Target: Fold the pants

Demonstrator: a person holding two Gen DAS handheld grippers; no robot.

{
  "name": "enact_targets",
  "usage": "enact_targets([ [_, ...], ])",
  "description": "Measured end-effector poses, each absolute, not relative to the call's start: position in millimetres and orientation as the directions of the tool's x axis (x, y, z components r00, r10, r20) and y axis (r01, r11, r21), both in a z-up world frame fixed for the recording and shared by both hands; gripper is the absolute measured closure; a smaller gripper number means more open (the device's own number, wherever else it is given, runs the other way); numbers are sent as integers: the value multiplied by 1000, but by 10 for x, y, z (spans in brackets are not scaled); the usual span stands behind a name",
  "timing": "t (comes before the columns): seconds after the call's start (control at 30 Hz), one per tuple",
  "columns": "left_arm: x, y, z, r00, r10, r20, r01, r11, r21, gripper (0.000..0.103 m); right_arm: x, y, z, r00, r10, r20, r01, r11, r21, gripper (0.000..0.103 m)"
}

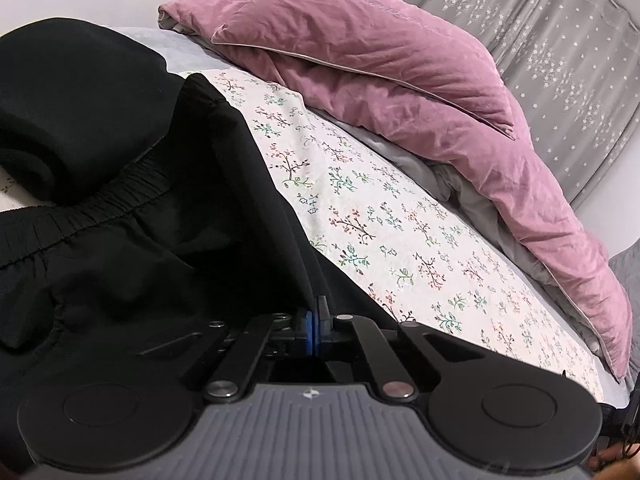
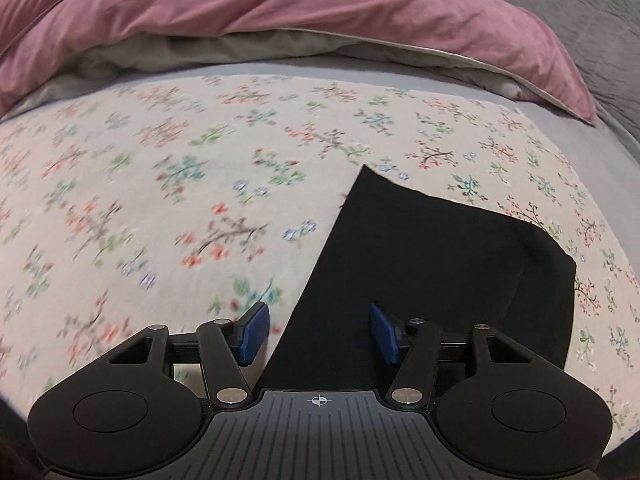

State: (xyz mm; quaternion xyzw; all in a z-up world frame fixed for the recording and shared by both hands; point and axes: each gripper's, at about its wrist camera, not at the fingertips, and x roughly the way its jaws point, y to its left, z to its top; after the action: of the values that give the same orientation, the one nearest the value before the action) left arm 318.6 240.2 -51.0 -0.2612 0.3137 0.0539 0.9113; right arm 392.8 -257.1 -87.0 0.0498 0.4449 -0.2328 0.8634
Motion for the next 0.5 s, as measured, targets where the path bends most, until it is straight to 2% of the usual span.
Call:
enact_targets([
  [0.03, 3185, 2412, -500, 796, -68, -601, -260, 858, -442, 75, 3937, -2572, -868, 496, -362, -789, 443, 887, -128, 95],
  [0.07, 3180, 2423, -480, 797, -67, -600, -263, 856, -445, 75, 3948, -2564, -858, 492, -368, -789, 435, 889, -144, 102],
  [0.2, 3104, 2420, -350, 818, -63, -572, -257, 849, -461, 75, 3808, -2570, -599, 505, -415, -757, 441, 878, -188, 103],
  [0.37, 2791, 2356, -111, 869, -17, -495, -225, 877, -424, 75, 3211, -2828, 47, 579, -444, -684, 504, 854, -127, 103],
  [0.5, 2442, 2363, 31, 885, 13, -466, -209, 905, -371, 75, 2497, -3015, 449, 627, -440, -643, 540, 840, -49, 103],
])
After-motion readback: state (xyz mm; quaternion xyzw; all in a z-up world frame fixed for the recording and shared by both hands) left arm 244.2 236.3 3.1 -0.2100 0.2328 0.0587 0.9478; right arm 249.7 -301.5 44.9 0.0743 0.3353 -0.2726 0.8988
